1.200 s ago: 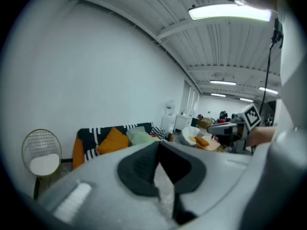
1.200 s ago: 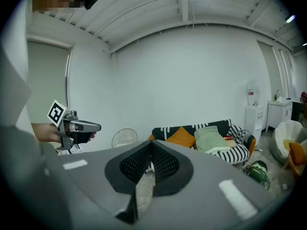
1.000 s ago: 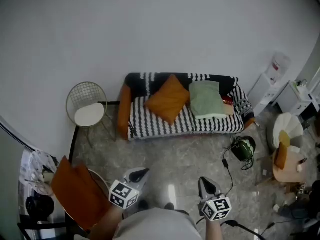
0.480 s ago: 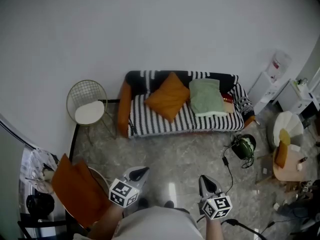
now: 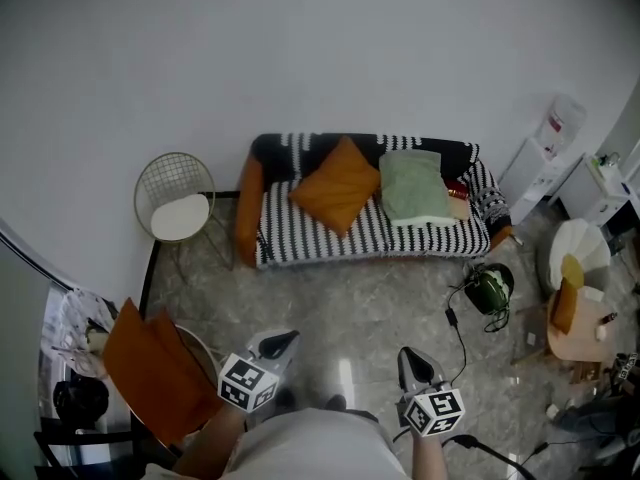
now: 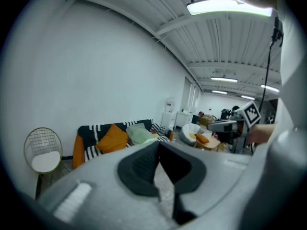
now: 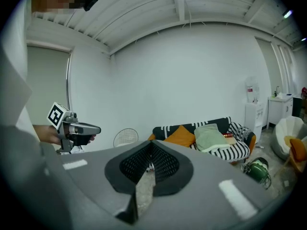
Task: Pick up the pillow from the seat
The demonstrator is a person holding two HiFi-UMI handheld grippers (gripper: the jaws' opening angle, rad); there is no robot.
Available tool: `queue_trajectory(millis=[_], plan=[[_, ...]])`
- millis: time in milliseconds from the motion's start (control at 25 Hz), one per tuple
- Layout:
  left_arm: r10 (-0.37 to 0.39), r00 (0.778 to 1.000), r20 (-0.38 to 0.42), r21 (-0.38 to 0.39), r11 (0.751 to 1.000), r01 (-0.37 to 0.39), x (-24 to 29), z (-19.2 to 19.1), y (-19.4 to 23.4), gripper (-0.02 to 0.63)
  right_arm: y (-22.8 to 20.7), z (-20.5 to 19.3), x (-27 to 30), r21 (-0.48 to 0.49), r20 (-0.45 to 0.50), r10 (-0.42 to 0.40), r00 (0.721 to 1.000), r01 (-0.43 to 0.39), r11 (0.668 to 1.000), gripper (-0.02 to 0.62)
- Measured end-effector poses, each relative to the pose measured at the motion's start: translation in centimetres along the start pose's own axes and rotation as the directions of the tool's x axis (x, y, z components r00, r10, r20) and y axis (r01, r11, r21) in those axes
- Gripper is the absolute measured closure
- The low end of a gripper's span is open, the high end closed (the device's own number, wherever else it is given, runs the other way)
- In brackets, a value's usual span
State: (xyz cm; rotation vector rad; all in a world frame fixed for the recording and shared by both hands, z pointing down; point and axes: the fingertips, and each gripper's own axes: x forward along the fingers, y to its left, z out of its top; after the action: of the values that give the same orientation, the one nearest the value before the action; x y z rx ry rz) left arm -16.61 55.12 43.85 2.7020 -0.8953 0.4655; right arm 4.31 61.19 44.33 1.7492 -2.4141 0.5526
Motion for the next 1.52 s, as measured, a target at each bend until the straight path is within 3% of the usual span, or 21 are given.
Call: queue_trajectory(millis=[560, 960, 1240, 1520], plan=[[0.072, 0.997, 0.005, -0.024, 0.997, -0.072, 2.7, 0.2, -3.8, 0.607, -5.0, -0.7, -1.9, -0.001, -0.018, 0.054, 0.998, -0.054, 0.999, 0.592], [0.078, 0.997, 0.003, -0.036, 0.996, -0.078, 4.7, -0.3, -6.7, 0.607, -7.9, -1.4, -3.3, 0.000, -0.023, 0.063, 0.998, -0.063, 0.998, 0.592], [0.065, 0.998, 0.003, -0.035, 0.997, -0.065, 5.8, 0.1, -6.5, 0.607, -8.4, -1.2, -2.9, 0.007, -0.025, 0.056, 0.998, -0.056, 0.998, 0.592], [0.046, 0.999, 0.002, -0.043, 0.998, -0.046, 7.6, 0.7, -3.5, 0.607, -8.8, -0.4, 0.0, 0.005, -0.034, 0.041, 0.999, -0.041, 0.999, 0.592]])
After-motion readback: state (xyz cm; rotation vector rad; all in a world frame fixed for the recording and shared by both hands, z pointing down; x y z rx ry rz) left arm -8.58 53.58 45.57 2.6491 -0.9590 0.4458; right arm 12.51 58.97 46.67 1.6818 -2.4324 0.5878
